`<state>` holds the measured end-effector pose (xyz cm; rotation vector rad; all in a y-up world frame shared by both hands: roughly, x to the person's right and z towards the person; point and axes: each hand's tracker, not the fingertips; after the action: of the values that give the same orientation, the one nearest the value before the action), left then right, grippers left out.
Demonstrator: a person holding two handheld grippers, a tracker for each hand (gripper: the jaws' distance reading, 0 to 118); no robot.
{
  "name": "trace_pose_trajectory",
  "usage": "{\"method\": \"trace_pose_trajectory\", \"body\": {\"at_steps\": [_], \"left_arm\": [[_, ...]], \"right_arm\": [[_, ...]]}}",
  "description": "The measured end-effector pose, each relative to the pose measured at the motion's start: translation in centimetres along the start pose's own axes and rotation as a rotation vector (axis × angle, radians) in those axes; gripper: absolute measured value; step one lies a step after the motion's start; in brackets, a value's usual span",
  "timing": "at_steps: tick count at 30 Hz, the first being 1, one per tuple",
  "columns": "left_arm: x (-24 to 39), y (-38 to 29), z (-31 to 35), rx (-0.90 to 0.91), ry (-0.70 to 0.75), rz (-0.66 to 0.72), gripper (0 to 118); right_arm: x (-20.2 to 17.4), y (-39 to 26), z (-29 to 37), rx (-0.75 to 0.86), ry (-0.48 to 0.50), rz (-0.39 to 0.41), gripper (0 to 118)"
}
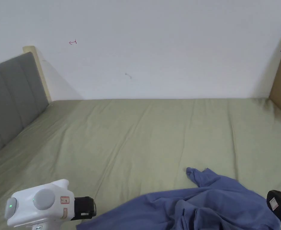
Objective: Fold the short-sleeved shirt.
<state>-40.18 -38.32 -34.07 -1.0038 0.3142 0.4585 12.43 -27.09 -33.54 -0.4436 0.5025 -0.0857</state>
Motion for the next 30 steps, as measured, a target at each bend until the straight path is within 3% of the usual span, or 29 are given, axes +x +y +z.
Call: {"method": "trace_pose_trajectory", "body": {"at_steps": [7,9,10,11,12,13,16,18,20,21,22,23,24,27,30], "left_arm": [[2.2,-3.8,-5.2,-0.115,-0.004,-0.1,100],[3.9,-5.5,-4.2,-0.029,0.083,-0.236,99],[4.1,-5.9,-3.4,0.009,0.032,-0.245,88],[4.7,-6.3,-2.3,0.036,-0.008,-0.242,66],[4.8,-6.4,-1.8,0.053,-0.06,-0.218,23],[4.6,-6.6,-0.9,0.072,-0.113,-0.185,6],[4.8,-6.1,2.4,0.165,-0.25,-0.134,6],[4.8,-5.8,5.4,0.275,-0.185,-0.165,6],[4.8,-5.5,7.9,0.338,-0.21,-0.16,6],[4.6,-5.4,9.0,0.354,-0.227,-0.161,6],[4.4,-5.4,10.0,0.371,-0.223,-0.167,6],[4.0,-5.3,10.9,0.391,-0.206,-0.181,6],[3.8,-5.3,11.6,0.404,-0.194,-0.195,6],[4.2,-5.3,13.1,0.413,-0.171,-0.198,6],[3.6,-5.3,13.2,0.398,-0.166,-0.171,6]], "right_arm": [[0.4,-0.5,-2.3,-0.053,-0.006,-0.019,0],[0.5,-0.4,-3.1,-0.067,-0.01,-0.015,0],[0.5,-0.3,-3.6,-0.075,-0.006,-0.018,0],[0.6,-0.3,-4.1,-0.081,0.002,-0.026,0],[0.7,-0.3,-4.7,-0.088,0.009,-0.042,0],[0.9,-0.3,-5.5,-0.096,0.016,-0.06,0],[2.0,1.0,-8.5,-0.116,0.064,-0.076,0],[3.0,2.9,-11.4,-0.122,0.084,-0.05,0],[4.0,4.8,-14.8,-0.166,0.057,0.002,0],[4.6,5.8,-17.0,-0.223,0.049,0.018,13],[5.2,6.5,-19.0,-0.266,0.061,0.018,50],[6.1,6.8,-21.7,-0.33,0.089,0.009,99],[6.9,6.9,-24.6,-0.462,0.083,-0.006,116],[8.7,5.1,-30.7,-0.633,0.015,-0.068,116],[9.9,4.4,-35.3,-0.742,-0.093,-0.04,116]]}}
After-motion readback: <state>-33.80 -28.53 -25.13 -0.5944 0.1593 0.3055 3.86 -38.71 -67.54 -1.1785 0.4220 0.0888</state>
